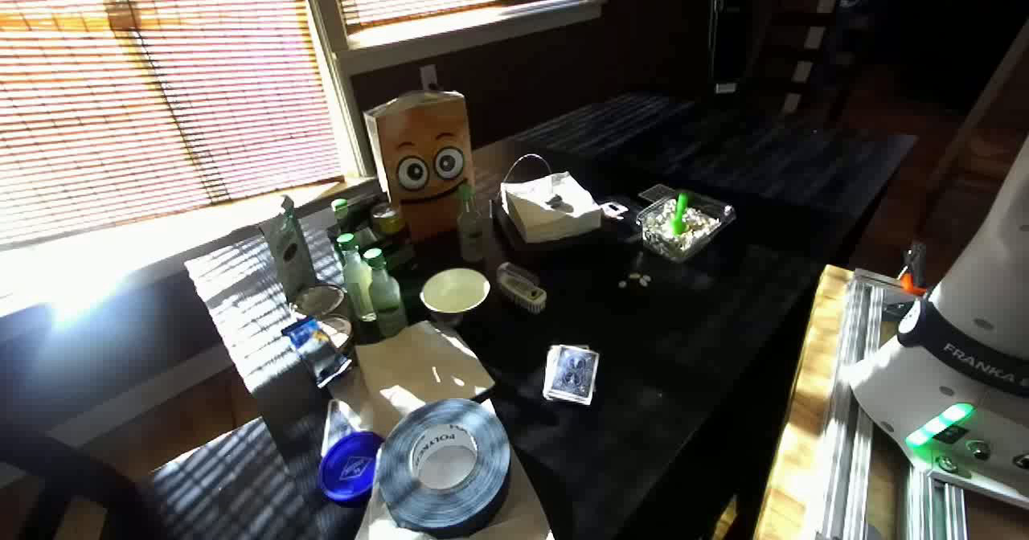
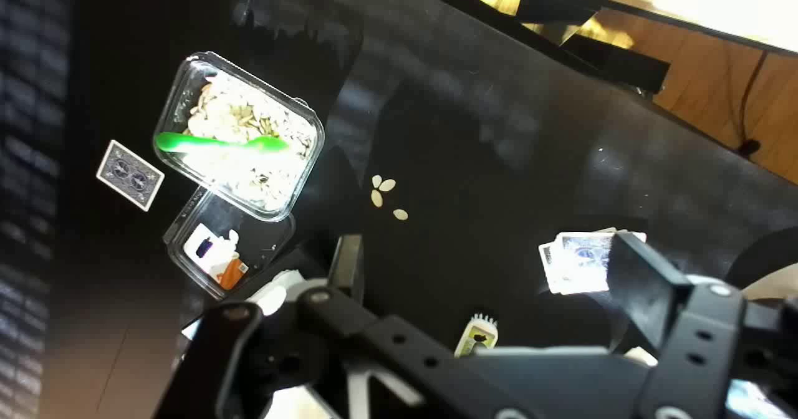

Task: Move the bottle to the right

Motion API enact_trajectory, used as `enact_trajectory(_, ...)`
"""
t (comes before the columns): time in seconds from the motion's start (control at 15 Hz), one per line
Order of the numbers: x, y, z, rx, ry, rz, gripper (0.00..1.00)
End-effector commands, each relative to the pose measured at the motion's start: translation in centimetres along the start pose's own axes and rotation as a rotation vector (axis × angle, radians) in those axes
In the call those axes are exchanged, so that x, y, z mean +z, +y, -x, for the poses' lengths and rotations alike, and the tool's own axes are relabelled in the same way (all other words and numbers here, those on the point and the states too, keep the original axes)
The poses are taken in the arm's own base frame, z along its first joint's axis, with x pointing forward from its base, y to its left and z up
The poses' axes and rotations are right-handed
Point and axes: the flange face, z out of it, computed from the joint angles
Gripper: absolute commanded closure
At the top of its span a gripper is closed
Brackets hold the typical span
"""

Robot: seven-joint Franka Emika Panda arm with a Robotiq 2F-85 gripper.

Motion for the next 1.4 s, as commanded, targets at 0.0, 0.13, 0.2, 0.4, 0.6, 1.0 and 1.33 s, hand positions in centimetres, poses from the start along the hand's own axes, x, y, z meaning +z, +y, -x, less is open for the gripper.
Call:
enact_trajectory(0.0,0.0,0.0,0.0,0.0,-0.001,0.0,0.0)
enact_trajectory(0.13,0.0,0.0,0.0,0.0,-0.001,0.0,0.0)
enact_trajectory(0.2,0.0,0.0,0.0,0.0,-0.001,0.0,0.0)
enact_trajectory(0.4,0.0,0.0,0.0,0.0,-0.001,0.0,0.0)
enact_trajectory(0.6,-0.2,-0.5,-0.8,0.033,-0.001,-0.034,0.0)
enact_trajectory(1.0,2.7,-5.8,-9.5,0.333,0.025,-0.23,0.0)
enact_trajectory(1.33,7.9,-6.8,-15.7,0.55,0.028,-0.234,0.0)
